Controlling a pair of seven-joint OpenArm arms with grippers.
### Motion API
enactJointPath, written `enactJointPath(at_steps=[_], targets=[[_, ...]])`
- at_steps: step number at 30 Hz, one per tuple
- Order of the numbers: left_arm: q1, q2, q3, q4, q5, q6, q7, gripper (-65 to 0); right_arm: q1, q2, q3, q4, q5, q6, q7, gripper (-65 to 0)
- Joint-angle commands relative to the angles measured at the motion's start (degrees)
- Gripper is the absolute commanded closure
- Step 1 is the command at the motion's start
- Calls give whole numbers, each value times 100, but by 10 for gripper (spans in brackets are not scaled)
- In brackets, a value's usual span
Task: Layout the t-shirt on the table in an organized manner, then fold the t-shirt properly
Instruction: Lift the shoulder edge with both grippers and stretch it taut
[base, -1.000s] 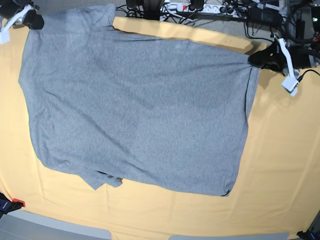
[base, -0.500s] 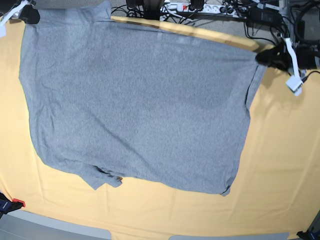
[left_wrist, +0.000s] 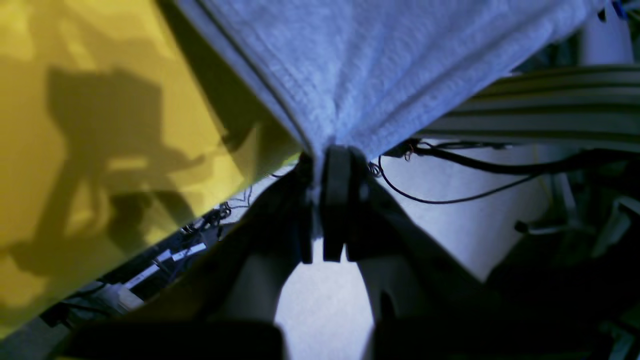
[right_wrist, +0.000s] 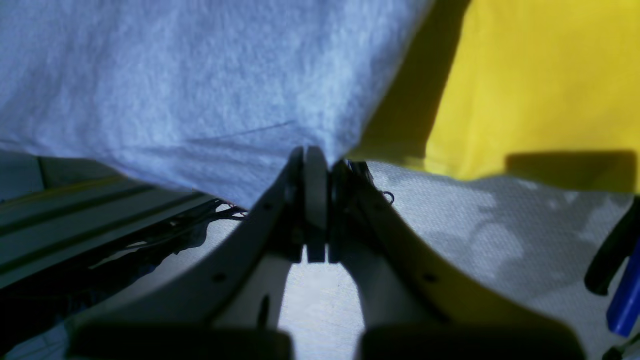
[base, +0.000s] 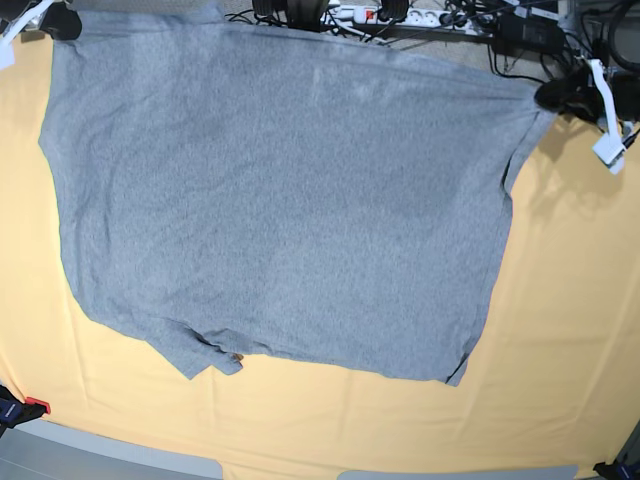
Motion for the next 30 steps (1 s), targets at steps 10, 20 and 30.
enactJointPath(at_steps=[10,20,30], targets=[[448,-83,-83,70,-32,31,-38,0,-444,96,81,85,466,10,44,0],[647,-85,-83,70,-32,-49,-38,0,-442,116,81,85,450,10,44,0],[20,363,-83,76,-32,-49,-38,0,-391,455,79,85,485,10,44,0]])
